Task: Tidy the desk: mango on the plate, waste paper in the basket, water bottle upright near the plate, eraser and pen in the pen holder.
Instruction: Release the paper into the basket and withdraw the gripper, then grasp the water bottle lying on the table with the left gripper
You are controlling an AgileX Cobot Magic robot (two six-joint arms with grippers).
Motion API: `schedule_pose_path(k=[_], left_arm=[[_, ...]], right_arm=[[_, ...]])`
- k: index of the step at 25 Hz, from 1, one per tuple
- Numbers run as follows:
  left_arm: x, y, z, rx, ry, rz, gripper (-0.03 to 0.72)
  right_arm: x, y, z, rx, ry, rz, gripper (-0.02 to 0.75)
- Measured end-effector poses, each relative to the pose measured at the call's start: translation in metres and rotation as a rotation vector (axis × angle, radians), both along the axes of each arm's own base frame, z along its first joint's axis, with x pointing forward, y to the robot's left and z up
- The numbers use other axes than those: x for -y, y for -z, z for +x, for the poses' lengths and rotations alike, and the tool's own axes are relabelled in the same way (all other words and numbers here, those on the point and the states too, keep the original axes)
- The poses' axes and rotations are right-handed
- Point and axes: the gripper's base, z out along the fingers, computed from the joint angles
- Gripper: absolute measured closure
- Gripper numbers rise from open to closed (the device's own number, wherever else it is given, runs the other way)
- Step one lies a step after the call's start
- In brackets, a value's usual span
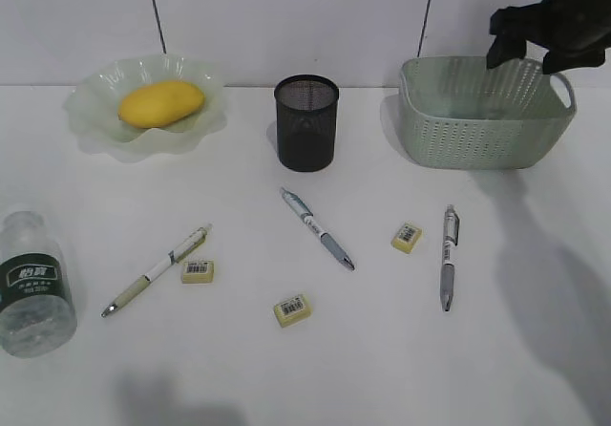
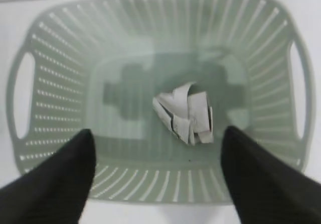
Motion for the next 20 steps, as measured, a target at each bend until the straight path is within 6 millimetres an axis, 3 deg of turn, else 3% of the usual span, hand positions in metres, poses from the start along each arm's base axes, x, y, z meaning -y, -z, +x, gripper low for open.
schedule_pose_path(k=[5,11,17,20], left_arm=[[0.0,0.0,0.0,0.0,0.0,0.0,0.236],[0.0,0.0,0.0,0.0,0.0,0.0,0.237],[0.0,0.0,0.0,0.0,0.0,0.0,0.239],[0.0,0.0,0.0,0.0,0.0,0.0,0.239]], right_arm=[[0.0,-0.021,-0.006,-0.055,-0.025,-0.021,0.135],[0.003,-0.053,-0.029,-0.12,-0.054,-0.052,0.144],[0.006,-0.087,-0.065,-0.135,-0.07,-0.07,0.145],[0.008,-0.097,-0.094,-0.132,-0.078,-0.077,0.145]])
